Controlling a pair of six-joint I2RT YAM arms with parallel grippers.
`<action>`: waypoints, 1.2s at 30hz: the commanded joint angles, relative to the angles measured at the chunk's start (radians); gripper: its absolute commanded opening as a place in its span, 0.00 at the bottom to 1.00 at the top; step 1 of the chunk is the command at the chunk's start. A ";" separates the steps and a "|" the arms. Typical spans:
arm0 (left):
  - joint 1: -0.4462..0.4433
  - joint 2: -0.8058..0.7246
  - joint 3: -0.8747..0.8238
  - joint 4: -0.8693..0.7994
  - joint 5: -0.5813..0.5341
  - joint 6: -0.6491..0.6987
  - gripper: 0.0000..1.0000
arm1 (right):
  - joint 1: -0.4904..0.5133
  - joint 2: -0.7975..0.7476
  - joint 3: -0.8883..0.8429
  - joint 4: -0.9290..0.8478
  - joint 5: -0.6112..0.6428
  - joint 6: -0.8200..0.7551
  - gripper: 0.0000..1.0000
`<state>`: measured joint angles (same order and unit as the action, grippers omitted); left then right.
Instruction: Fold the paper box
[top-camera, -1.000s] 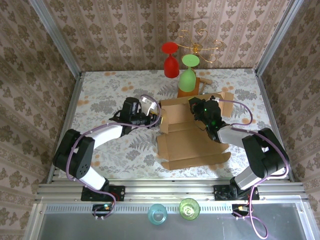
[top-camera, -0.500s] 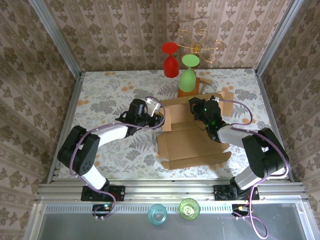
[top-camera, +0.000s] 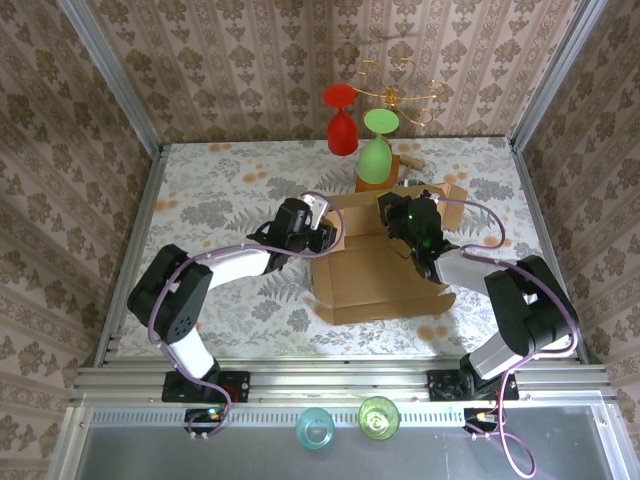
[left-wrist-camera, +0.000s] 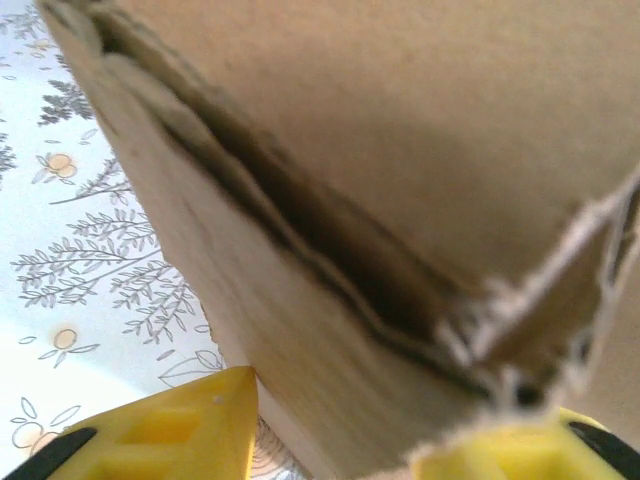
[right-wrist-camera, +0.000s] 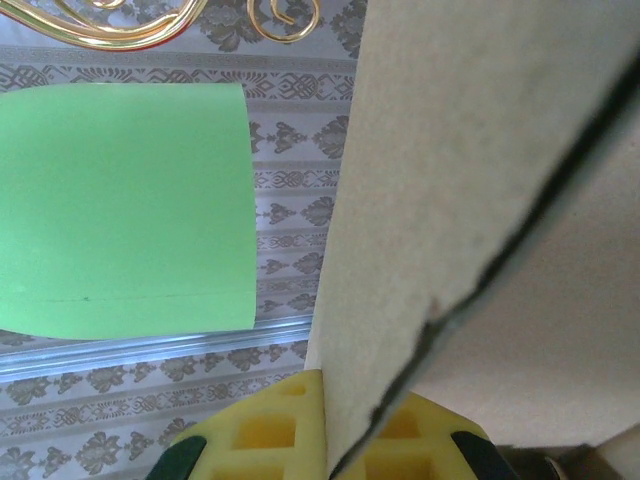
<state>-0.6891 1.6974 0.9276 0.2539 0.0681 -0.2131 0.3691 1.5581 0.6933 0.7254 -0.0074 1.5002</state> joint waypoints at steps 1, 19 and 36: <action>-0.003 0.033 0.035 -0.031 -0.108 -0.021 0.38 | 0.005 0.004 0.031 -0.037 -0.013 0.008 0.00; -0.019 0.083 0.069 -0.021 -0.177 -0.051 0.25 | 0.028 0.000 0.064 -0.135 0.027 0.041 0.00; -0.030 0.164 0.193 -0.207 -0.394 -0.095 0.00 | 0.063 -0.005 0.054 -0.156 0.093 0.090 0.00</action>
<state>-0.7219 1.8278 1.0851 0.1436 -0.2367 -0.2882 0.4110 1.5578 0.7399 0.6308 0.1005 1.5772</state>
